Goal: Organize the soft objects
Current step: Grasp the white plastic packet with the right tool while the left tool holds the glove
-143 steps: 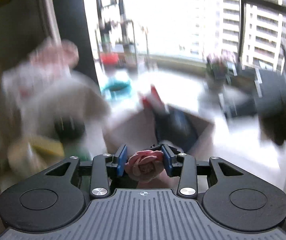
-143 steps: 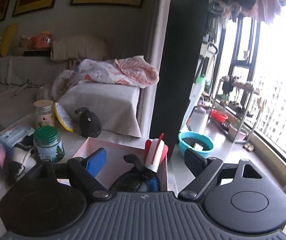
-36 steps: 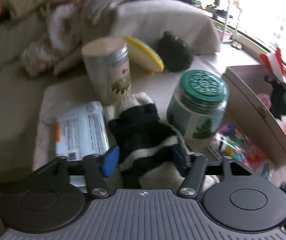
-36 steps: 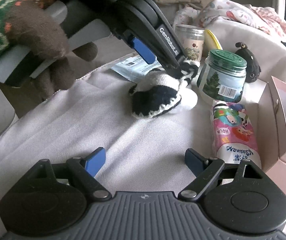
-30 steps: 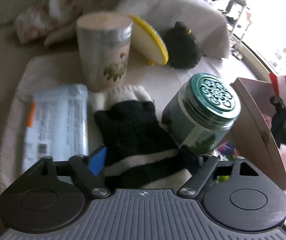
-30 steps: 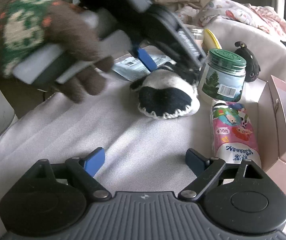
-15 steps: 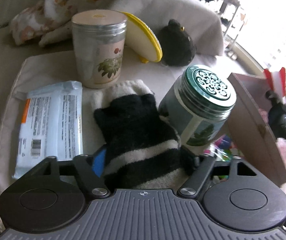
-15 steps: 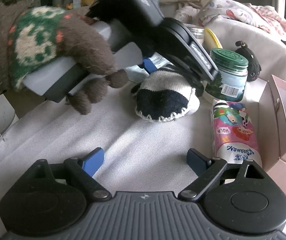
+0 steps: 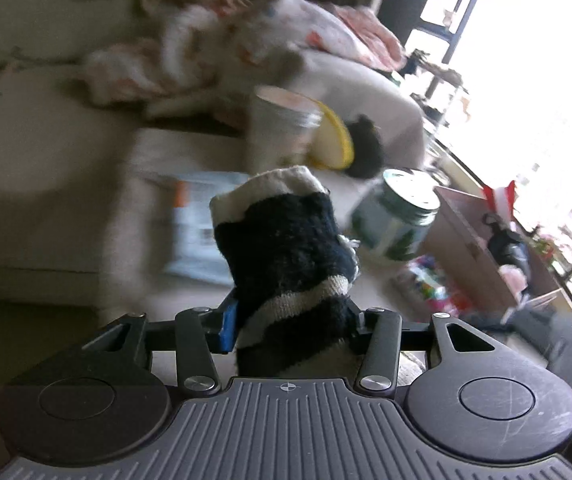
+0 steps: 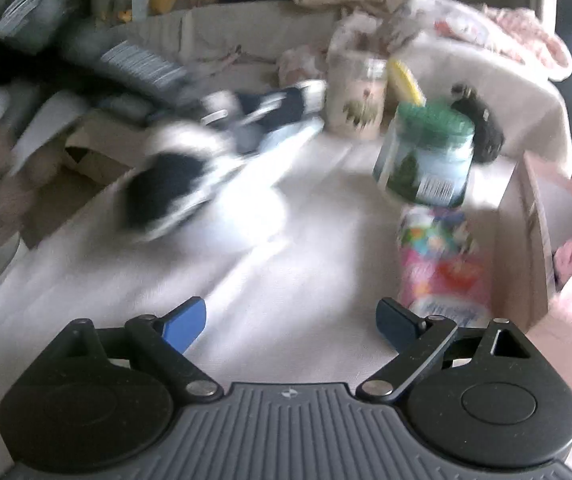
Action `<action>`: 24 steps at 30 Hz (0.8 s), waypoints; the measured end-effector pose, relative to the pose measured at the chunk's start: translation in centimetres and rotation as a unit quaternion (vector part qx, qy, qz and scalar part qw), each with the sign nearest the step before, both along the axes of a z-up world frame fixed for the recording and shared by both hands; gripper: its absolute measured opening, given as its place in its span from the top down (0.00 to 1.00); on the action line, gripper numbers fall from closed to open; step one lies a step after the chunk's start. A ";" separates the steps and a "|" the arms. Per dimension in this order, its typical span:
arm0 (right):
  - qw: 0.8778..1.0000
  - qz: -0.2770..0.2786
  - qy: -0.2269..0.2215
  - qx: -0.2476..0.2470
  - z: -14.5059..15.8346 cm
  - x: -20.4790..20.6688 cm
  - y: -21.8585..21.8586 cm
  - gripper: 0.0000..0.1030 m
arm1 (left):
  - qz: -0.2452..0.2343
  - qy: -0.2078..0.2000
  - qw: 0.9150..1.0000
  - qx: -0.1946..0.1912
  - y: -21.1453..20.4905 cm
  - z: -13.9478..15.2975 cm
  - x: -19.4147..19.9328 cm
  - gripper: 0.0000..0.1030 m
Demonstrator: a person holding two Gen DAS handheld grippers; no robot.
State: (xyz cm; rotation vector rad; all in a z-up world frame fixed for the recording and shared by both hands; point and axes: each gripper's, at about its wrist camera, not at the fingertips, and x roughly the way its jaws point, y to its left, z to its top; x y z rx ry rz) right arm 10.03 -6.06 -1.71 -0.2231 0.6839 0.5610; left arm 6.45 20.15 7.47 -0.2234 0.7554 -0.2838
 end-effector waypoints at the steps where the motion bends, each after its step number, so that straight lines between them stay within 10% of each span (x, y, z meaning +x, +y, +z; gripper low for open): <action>1: 1.000 0.001 -0.011 0.002 0.7 0.1 0.2 0.10 | 0.009 -0.002 1.000 0.005 0.9 -0.2 -0.8 0.49; 9: 0.999 -0.001 0.021 0.040 5.4 7.6 6.7 0.10 | 0.039 0.040 0.998 -0.034 4.8 -3.1 -3.5 0.48; 24: 0.989 -0.101 0.107 -0.011 -0.4 20.9 16.8 0.15 | 0.020 0.021 0.999 -0.017 3.2 -4.0 -2.8 0.36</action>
